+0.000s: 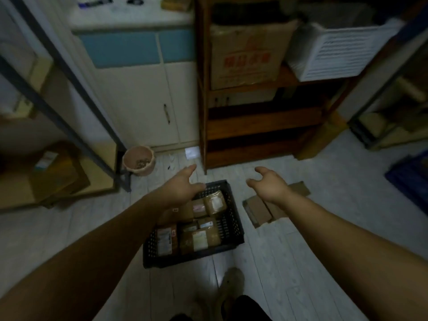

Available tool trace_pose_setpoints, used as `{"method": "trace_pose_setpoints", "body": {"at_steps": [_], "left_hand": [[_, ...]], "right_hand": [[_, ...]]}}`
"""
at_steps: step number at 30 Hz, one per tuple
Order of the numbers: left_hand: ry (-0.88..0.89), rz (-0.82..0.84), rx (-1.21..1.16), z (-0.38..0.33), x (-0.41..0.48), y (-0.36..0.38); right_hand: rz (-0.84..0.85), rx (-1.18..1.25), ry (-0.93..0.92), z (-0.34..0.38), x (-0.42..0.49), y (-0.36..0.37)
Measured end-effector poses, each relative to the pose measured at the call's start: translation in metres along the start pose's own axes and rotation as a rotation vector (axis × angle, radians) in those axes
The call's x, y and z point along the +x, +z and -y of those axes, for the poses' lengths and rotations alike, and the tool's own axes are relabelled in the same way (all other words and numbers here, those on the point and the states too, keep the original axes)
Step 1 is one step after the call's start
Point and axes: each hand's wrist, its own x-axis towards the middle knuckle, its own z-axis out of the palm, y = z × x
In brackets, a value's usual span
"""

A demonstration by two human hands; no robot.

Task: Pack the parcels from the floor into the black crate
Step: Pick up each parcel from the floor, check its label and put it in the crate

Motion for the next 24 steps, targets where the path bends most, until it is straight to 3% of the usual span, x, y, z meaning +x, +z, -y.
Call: {"method": "trace_pose_setpoints", "body": {"at_steps": [12, 19, 24], "left_hand": [[0.257, 0.011, 0.065, -0.195, -0.043, 0.059], [0.245, 0.046, 0.041, -0.296, -0.037, 0.151], [0.216, 0.039, 0.024, -0.315, -0.026, 0.194]], "right_hand": [[-0.254, 0.021, 0.01, -0.074, -0.09, -0.16], [-0.265, -0.035, 0.023, -0.168, -0.115, -0.258], [-0.245, -0.033, 0.038, -0.211, -0.097, -0.299]]}}
